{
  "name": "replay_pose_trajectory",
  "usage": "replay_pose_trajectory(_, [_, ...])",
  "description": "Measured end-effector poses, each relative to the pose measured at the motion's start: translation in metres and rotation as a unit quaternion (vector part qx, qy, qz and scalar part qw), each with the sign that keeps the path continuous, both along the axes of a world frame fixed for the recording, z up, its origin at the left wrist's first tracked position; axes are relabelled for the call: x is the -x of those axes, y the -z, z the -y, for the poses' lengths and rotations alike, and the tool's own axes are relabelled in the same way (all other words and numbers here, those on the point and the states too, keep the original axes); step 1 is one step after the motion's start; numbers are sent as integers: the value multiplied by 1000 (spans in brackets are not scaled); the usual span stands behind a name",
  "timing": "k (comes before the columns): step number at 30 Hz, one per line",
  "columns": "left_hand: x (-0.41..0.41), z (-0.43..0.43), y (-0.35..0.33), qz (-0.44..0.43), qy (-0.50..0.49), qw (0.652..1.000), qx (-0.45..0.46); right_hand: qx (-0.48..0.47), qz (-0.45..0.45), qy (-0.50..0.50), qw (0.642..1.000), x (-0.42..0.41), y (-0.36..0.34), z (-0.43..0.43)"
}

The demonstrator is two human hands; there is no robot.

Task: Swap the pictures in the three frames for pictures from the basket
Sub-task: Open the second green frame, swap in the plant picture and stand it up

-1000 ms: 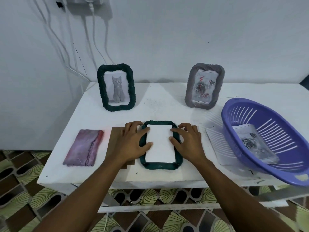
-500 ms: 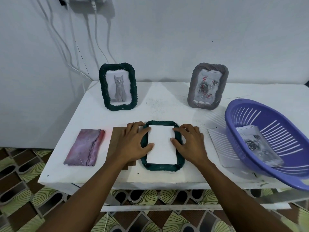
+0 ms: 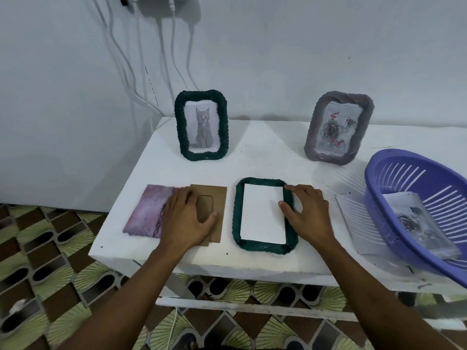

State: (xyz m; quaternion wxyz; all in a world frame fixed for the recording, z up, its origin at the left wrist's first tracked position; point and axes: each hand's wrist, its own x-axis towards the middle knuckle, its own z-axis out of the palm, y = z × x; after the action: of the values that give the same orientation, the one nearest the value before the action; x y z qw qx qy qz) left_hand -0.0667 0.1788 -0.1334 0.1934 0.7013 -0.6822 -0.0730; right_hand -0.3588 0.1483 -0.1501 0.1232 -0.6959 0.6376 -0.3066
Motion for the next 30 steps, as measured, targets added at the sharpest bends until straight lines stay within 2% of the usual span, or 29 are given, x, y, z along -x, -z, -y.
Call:
replay_pose_trajectory(5, [6, -4, -3, -83, -24, 996, 19, 0, 37, 10, 999, -3, -5, -1])
replay_pose_trajectory(10, [20, -3, -17, -113, -23, 992, 53, 56, 118, -14, 991, -24, -26, -10])
replay_pose_trajectory(13, [41, 2, -30, -129, 9, 989, 70, 30, 194, -51, 979, -41, -45, -13])
replay_pose_trajectory(17, [71, 7, -39, -154, 41, 984, 86, 5, 222, -58, 973, -46, -60, -13])
replay_pose_trajectory(25, [75, 12, -27, -261, 123, 957, 24, -84, 335, -2, 938, -17, -61, -10])
replay_pose_trajectory(30, [66, 19, -13, -224, 167, 960, 24, -126, 360, 16, 924, -10, -51, -13])
